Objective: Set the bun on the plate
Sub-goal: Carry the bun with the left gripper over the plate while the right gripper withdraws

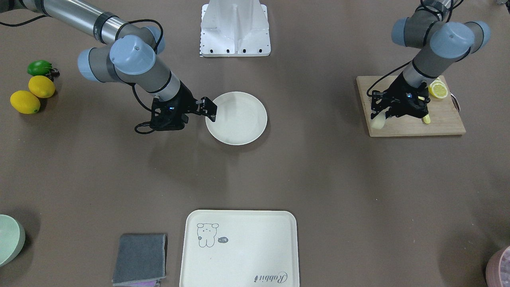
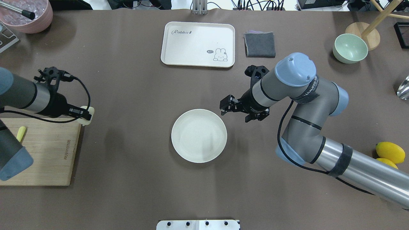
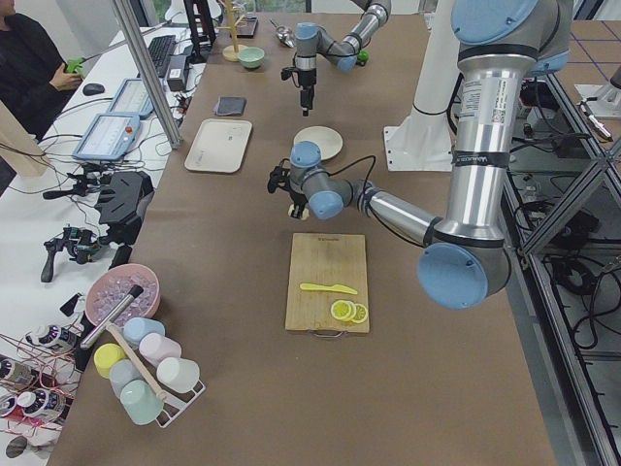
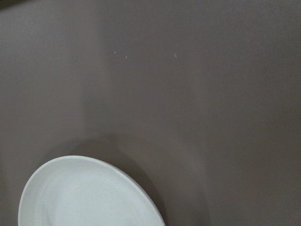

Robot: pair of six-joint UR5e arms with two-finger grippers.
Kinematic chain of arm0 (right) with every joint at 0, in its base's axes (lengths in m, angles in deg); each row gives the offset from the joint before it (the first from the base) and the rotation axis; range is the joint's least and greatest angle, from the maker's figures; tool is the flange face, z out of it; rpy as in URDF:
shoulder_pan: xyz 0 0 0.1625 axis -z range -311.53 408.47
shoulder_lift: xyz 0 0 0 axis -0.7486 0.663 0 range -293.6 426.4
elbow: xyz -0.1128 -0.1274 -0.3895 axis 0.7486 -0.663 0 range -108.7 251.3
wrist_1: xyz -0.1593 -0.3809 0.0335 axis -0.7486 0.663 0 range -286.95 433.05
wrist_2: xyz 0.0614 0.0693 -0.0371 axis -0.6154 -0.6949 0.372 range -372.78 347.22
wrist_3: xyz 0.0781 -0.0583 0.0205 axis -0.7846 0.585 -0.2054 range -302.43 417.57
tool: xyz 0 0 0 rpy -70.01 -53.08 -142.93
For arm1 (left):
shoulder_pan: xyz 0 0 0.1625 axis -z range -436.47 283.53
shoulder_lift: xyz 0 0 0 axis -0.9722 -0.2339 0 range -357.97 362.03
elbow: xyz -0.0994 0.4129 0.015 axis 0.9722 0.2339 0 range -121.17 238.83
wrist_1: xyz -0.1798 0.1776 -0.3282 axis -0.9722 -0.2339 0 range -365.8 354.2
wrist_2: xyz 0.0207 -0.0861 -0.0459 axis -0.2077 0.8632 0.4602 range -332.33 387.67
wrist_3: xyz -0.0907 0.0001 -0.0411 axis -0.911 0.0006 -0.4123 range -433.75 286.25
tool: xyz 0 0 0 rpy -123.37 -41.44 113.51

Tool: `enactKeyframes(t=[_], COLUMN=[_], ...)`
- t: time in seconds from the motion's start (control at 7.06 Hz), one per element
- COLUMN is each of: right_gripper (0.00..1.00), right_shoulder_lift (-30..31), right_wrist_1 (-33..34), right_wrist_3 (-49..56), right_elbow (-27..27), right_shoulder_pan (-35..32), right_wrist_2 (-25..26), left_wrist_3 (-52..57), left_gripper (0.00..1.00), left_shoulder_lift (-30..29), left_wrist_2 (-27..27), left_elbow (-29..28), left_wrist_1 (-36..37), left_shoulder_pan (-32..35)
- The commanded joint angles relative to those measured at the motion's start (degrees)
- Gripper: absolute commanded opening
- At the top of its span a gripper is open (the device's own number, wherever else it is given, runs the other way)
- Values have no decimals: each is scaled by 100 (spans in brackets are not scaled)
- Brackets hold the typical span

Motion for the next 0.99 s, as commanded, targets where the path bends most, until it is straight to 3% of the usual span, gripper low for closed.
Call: enactKeyframes(t=[0.0,0.28,0.42,0.71,0.85], right_gripper=[99,99,99,99,99], right_shoulder_lift=[365,901,1296,1667,1834], right_wrist_1=[3,2,11,2,-24], right_wrist_3=[795,1492,2096,2968,3128], right_elbow=[-36,68,208,192,227], right_shoulder_pan=[-521,-1275,-1505,-1717,-1849], right_wrist_2=[-264,-867,-1001,-1064,-1168], left_wrist_3=[-1492,-1964,-2158,-2247,-2282], left_gripper=[38,38,38,38,38], left_shoulder_lift=[-1302,-2393,-2911,-3179,-3311], left_wrist_2=[-75,-1281,-1497,-1517,-1787], left_elbow=[-91,-266,-746,-1154,-1381], left_wrist_1=[623,1624,1689,1672,1637], left_shoulder_pan=[-761,-1735,-1820,-1864,-1978])
